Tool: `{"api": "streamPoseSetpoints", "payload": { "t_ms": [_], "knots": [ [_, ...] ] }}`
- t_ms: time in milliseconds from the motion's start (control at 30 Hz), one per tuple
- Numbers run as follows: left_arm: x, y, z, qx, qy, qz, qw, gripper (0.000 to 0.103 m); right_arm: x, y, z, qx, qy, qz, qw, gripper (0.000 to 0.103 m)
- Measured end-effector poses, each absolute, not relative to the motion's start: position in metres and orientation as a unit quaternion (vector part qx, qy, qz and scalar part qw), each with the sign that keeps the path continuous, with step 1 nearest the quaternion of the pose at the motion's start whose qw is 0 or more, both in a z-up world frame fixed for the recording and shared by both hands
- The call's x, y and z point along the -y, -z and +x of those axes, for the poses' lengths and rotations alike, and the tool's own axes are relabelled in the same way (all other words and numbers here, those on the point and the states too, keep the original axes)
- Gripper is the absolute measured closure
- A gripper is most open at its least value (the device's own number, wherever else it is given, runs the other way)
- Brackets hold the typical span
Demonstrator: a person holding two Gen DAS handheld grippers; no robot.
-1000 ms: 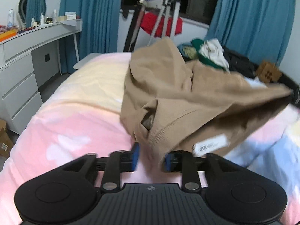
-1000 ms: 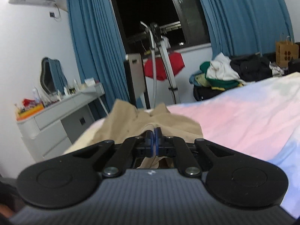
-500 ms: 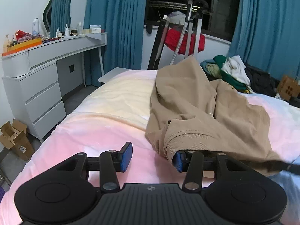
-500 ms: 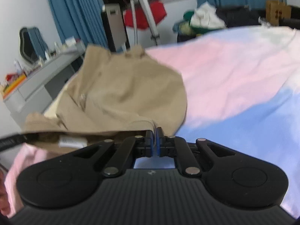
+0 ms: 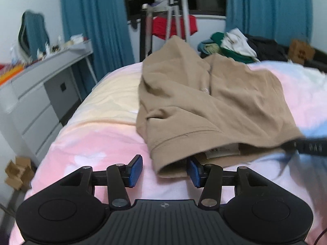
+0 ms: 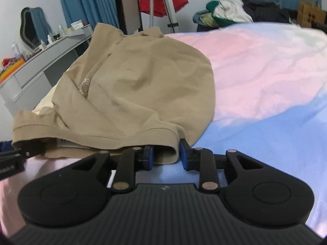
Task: Fold clothes
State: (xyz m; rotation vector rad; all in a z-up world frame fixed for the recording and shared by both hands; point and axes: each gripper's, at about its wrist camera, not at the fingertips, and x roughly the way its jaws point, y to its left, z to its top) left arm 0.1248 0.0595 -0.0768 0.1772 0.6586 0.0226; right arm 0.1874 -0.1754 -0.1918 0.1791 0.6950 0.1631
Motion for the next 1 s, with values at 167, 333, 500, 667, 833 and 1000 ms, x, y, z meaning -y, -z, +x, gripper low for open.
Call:
{"api": "streamPoseSetpoints", "payload": {
  "t_ms": [167,333,500,667,833,1000],
  "knots": [
    [-0.048,0.074,0.126,-0.271,-0.055,0.148,0.95,0.043,0.176,0.193,0.186,-0.322,-0.046,0.07,0.943,0.075],
    [-0.059,0.061,0.124,-0.244,-0.076,0.122,0.959,0.041,0.187,0.194,0.184,-0.316,0.008,0.068,0.946,0.075],
    [-0.074,0.045,0.116,-0.223,-0.081,0.069,0.969,0.041,0.183,0.196,0.182,-0.312,-0.005,0.073,0.947,0.075],
    [-0.06,0.066,0.12,-0.26,-0.086,0.143,0.951,0.046,0.189,0.205,0.185,-0.323,-0.009,0.105,0.941,0.078],
    [-0.061,0.061,0.121,-0.259,-0.048,0.111,0.958,0.091,0.196,0.197,0.181,-0.292,0.0,0.133,0.947,0.093],
    [-0.07,0.026,0.099,-0.195,-0.018,0.038,0.98,0.095,0.182,0.152,0.156,-0.172,-0.003,0.095,0.98,0.097]
  ]
}}
